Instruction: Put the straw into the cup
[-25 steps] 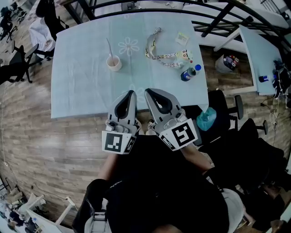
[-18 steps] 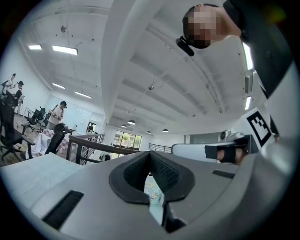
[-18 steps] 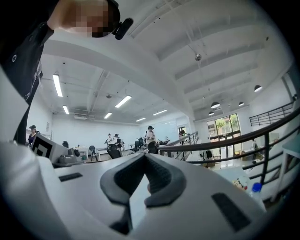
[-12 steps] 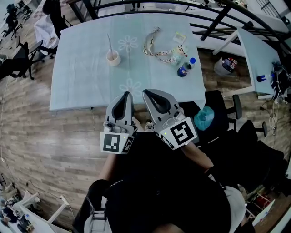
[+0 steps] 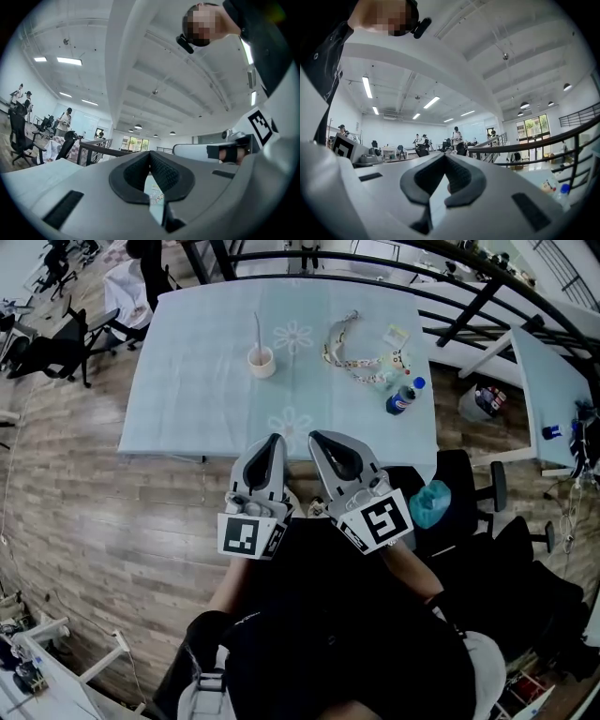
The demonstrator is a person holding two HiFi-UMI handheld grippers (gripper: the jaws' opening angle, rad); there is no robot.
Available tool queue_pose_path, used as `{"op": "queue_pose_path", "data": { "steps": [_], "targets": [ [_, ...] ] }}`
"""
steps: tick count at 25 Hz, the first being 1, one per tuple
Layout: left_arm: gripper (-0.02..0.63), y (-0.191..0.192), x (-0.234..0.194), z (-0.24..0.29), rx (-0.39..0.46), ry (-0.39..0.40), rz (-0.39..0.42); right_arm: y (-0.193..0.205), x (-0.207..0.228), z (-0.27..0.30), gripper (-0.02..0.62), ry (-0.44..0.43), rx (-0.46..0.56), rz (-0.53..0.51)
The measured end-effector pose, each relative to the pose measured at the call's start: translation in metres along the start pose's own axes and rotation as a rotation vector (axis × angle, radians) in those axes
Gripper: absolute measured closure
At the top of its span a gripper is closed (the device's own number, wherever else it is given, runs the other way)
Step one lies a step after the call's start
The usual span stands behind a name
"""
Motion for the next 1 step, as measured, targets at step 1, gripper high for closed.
{"op": "queue_pose_path", "data": {
  "steps": [1],
  "targets": [
    [0.592, -0.0006, -0.0003, -0.0018, 0.003, -0.001, -0.006, 0.0005, -0.0016, 0.0006, 0.588, -0.001, -0.002, 0.002]
  ]
}}
Point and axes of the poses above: the fingertips, and each gripper's own axes: z forward along the fingers, x to its right, y out of its underside, the point moved 4 cm from there along -z, backward along the fingers, and after that the axes turned 9 degrees about y, right-handed, at the moved point
